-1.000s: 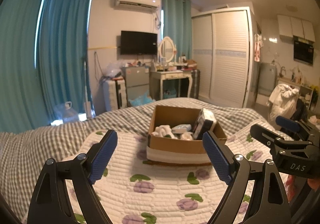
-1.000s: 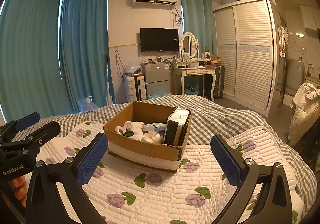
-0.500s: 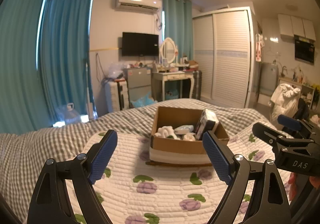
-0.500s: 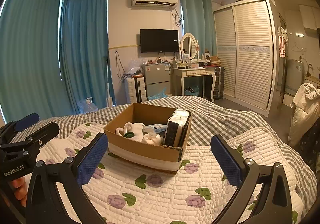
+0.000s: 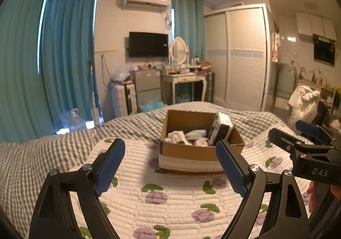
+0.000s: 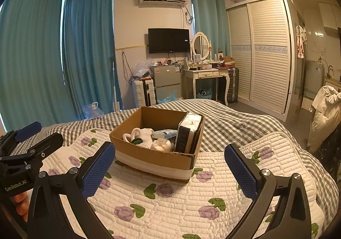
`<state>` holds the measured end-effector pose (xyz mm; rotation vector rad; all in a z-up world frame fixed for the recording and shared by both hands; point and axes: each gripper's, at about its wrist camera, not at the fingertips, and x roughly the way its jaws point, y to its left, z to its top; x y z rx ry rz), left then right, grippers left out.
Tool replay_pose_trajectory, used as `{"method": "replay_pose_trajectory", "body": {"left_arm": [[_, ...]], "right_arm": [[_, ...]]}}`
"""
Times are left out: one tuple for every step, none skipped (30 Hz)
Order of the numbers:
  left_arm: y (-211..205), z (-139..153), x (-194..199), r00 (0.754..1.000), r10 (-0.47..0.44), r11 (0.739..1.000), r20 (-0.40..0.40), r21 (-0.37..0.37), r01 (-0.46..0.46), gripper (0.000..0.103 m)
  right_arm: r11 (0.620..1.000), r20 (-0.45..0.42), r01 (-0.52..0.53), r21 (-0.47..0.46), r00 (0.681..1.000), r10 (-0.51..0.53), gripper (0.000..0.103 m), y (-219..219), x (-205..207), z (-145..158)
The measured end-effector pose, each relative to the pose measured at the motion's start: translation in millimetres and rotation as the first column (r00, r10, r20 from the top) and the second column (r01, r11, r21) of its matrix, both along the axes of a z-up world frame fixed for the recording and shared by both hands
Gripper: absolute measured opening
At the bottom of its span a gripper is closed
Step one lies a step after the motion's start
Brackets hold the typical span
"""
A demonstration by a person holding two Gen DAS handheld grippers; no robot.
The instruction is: Organize soft objects
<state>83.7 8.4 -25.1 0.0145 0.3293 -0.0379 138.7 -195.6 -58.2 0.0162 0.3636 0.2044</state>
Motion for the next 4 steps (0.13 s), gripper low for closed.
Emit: {"method": "replay_pose_trajectory", "body": {"left_arm": [[0.0, -0.2, 0.1, 1.000, -0.002, 1.000, 0.000, -0.001, 0.002, 0.088], [-0.2, -0.2, -0.1, 1.000, -0.007, 1.000, 0.000, -0.001, 0.007, 0.088], [-0.7, 0.1, -0.1, 1.000, -0.009, 1.000, 0.001, 0.002, 0.009, 0.088], [-0.9, 0.1, 0.0, 1.000, -0.010, 1.000, 0.000, 0.006, 0.010, 0.088]], "right_arm": [[1.000, -0.001, 0.000, 0.001, 1.000, 0.000, 0.103, 0.0, 0.0, -0.3], [1.000, -0.001, -0.001, 0.003, 1.000, 0.001, 0.103, 0.1, -0.4, -0.7], [1.000, -0.002, -0.001, 0.004, 1.000, 0.001, 0.103, 0.2, -0.4, -0.9], [1.000, -0.003, 0.000, 0.005, 1.000, 0.001, 0.103, 0.4, -0.3, -1.0]]}}
